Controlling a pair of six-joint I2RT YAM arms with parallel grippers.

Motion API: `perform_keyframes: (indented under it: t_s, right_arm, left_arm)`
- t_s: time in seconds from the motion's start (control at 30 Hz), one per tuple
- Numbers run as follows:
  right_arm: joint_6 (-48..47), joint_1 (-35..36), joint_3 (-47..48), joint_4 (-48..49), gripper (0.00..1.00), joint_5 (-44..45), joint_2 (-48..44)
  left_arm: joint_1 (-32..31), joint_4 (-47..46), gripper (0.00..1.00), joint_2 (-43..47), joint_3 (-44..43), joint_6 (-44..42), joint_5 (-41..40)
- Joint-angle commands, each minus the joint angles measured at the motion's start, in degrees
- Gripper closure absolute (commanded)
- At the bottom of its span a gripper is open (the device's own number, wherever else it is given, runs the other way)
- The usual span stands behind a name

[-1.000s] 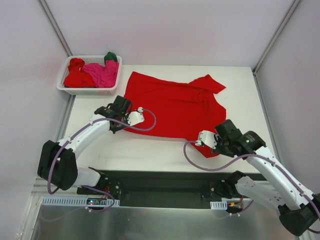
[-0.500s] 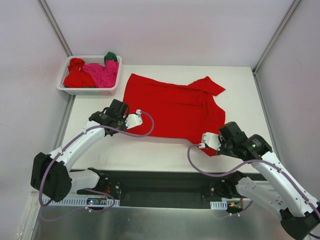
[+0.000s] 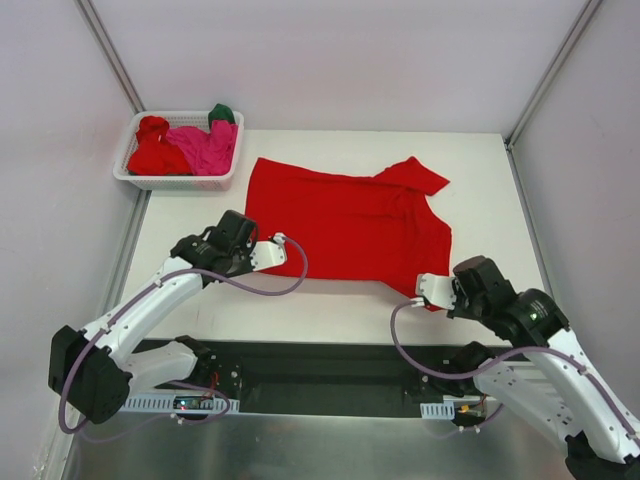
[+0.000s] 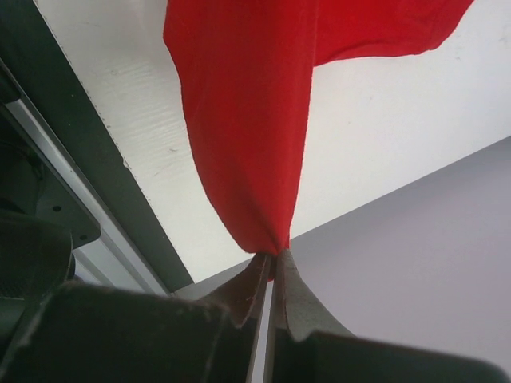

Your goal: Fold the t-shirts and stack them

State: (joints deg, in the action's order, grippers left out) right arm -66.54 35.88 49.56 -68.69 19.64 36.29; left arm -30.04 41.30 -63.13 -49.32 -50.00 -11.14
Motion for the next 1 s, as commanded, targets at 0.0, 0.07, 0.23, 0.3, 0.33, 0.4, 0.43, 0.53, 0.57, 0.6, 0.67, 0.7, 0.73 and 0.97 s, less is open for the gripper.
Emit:
perform_keyframes:
  t_s: [0.0, 0.07, 0.23, 0.3, 0.33, 0.4, 0.43, 0.53, 0.57, 0.6, 0.67, 0.7, 0.73, 0.97]
  right_arm:
    - [-1.84, 0.33, 1.06, -4.17, 0.99, 2.42, -2.02]
    - [-1.31, 0.42, 1.41, -5.05, 0.99, 1.9, -1.93]
    - [0.01, 0.42, 1.68, -4.62, 0.99, 2.5, -0.96]
    - [-0.16, 0.33, 1.51, -3.3, 0.99, 3.21, -0.61]
    - [-0.43, 0.33, 1.42, -2.69, 0.99, 3.65, -0.17]
    - [-1.04, 0.33, 1.24, -1.02, 0.99, 4.09, 0.09]
    - [-1.22, 0.33, 1.15, -0.32, 0.99, 4.79, 0.44]
    - [-2.36, 0.42, 0.89, 2.06, 0.99, 5.93, 1.15]
    - [-3.15, 0.33, 0.8, 3.28, 0.99, 6.2, 1.23]
    - [-3.68, 0.33, 0.71, 3.82, 0.99, 6.55, 1.15]
    - [-5.25, 0.42, 0.97, 4.52, 0.99, 7.08, 1.15]
    - [-6.05, 0.33, 0.8, 5.22, 0.99, 7.52, 0.8]
    - [-6.92, 0.33, 0.71, 5.92, 0.99, 8.22, 0.54]
    - [-9.04, 0.42, -0.34, 9.09, 0.99, 9.71, -0.26]
  left_arm:
    - [-0.81, 2.82, 1.0, 2.84, 1.33, -1.59, -2.14]
    - [-0.9, 3.17, 1.0, 3.63, 1.51, -1.68, -2.14]
    - [-0.9, 3.44, 1.0, 4.42, 2.12, -1.77, -2.66]
    - [-0.9, 3.35, 1.0, 4.07, 2.03, -2.03, -3.01]
    - [-0.9, 3.35, 1.0, 3.72, 1.77, -2.12, -3.19]
    - [-0.98, 3.26, 1.0, 3.19, 1.33, -2.3, -3.02]
    - [-0.98, 3.17, 1.0, 2.58, 1.07, -2.38, -3.01]
    - [-0.98, 1.69, 1.0, 0.65, 0.45, -2.82, -3.28]
    - [-0.98, 0.72, 1.0, 0.12, 0.19, -2.82, -3.36]
    - [-0.98, 0.37, 1.0, -0.41, 0.02, -2.91, -3.37]
    - [-0.9, -0.25, 1.0, -1.73, -1.03, -2.83, -3.1]
    - [-0.98, -1.38, 1.0, -2.08, -1.39, -2.91, -3.36]
    - [-0.9, -2.18, 1.0, -2.95, -1.83, -3.09, -3.63]
    - [-0.98, -7.63, 1.0, -6.03, -3.68, -5.19, -5.47]
